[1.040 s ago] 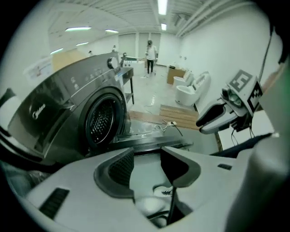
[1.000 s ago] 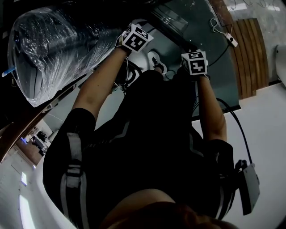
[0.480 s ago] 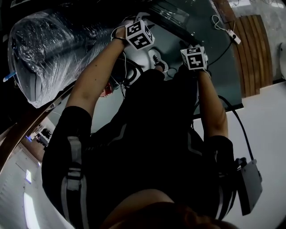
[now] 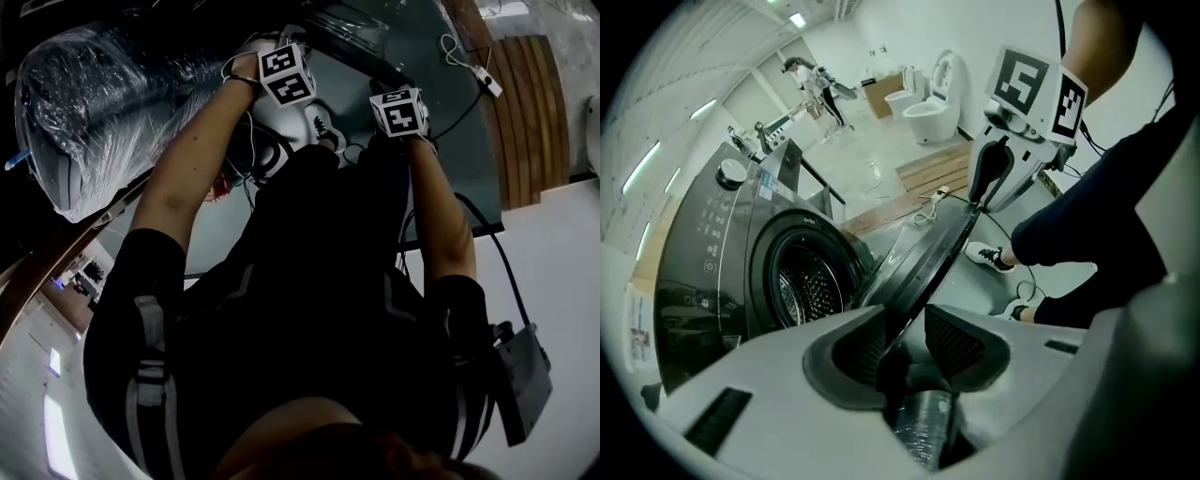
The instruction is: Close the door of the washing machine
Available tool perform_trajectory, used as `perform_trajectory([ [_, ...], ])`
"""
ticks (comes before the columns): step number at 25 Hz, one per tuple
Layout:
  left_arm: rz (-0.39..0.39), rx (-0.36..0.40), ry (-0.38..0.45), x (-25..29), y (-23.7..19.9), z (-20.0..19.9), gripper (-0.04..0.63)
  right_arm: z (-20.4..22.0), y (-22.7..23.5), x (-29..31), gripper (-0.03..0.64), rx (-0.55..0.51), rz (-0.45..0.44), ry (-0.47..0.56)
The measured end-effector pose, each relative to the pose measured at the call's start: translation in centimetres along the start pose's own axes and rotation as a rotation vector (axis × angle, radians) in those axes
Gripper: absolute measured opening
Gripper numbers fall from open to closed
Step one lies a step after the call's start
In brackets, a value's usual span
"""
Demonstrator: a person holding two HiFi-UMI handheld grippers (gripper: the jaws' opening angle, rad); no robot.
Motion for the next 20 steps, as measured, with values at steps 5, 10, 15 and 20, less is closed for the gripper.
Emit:
perform_trajectory([
  [5, -0.005, -0.044, -0.017, 0.2, -0.5, -0.3, 0.135, -0.6, 1.0, 0.0, 0.118, 0.0, -0.007, 0.012],
  [10, -0.008, -0.064, -0.076, 0.2, -1.2, -0.9, 0.129, -1.1, 2.3, -0.3, 0.103, -0.007, -0.011, -0.019],
  [15, -0.021, -0.131, -0.101, 0.6, -2.2, -1.4, 0.129, -2.4, 4.1, -0.7, 0.081, -0.029, 0.005, -0.027],
  [20, -0.05, -0.198, -0.087, 1.1, -3.7, -2.4, 0.129, -3.3, 6.1, -0.3, 0.067, -0.039, 0.017, -0.039],
])
Point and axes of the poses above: the fingertips, and each gripper's own axes: x forward along the fingers, y to its right, z out of its underside, the point moved 2 cm from there along -x, backward along the fingers, and after that the axes turned 3 degrees about -x, right-handed, at the moved point
